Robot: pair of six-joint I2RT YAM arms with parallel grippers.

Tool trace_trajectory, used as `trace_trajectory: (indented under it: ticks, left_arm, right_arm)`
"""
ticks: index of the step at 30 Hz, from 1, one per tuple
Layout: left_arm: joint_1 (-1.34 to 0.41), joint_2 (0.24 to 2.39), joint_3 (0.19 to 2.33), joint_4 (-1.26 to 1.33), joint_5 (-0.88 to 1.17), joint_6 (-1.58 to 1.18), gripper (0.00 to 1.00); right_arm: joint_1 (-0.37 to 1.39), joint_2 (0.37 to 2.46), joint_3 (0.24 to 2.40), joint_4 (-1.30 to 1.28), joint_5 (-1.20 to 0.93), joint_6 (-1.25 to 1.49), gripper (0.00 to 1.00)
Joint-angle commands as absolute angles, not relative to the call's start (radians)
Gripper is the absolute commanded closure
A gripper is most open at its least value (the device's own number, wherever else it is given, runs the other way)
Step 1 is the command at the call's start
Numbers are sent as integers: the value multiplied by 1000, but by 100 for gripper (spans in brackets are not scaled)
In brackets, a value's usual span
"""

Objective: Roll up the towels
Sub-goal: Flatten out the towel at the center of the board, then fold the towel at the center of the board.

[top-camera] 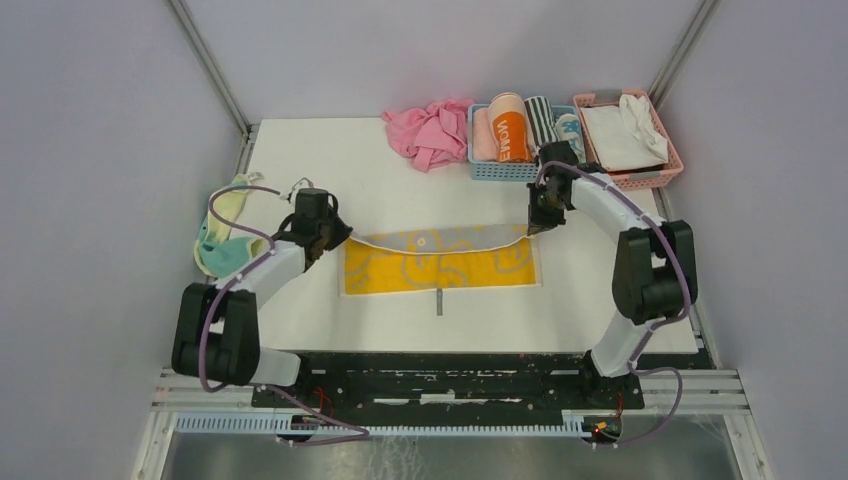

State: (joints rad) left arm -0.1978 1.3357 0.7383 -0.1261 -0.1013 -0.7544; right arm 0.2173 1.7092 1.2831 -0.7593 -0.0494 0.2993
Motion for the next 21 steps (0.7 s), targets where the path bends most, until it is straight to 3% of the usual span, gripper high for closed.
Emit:
trace_trajectory:
  ticks: [1, 9, 21]
  left_arm:
    - [-148, 1447, 787, 91, -37, -831, 97]
    - [-131, 1454, 822, 63, 24, -829, 97]
    - [-130, 1100, 617, -134, -14, -852, 97]
  right_arm:
    - [154, 1807, 1416, -654, -187, 340, 100]
    - [112, 1819, 1437, -728, -280, 310, 98]
    - [109, 1498, 1158, -742, -152, 332, 95]
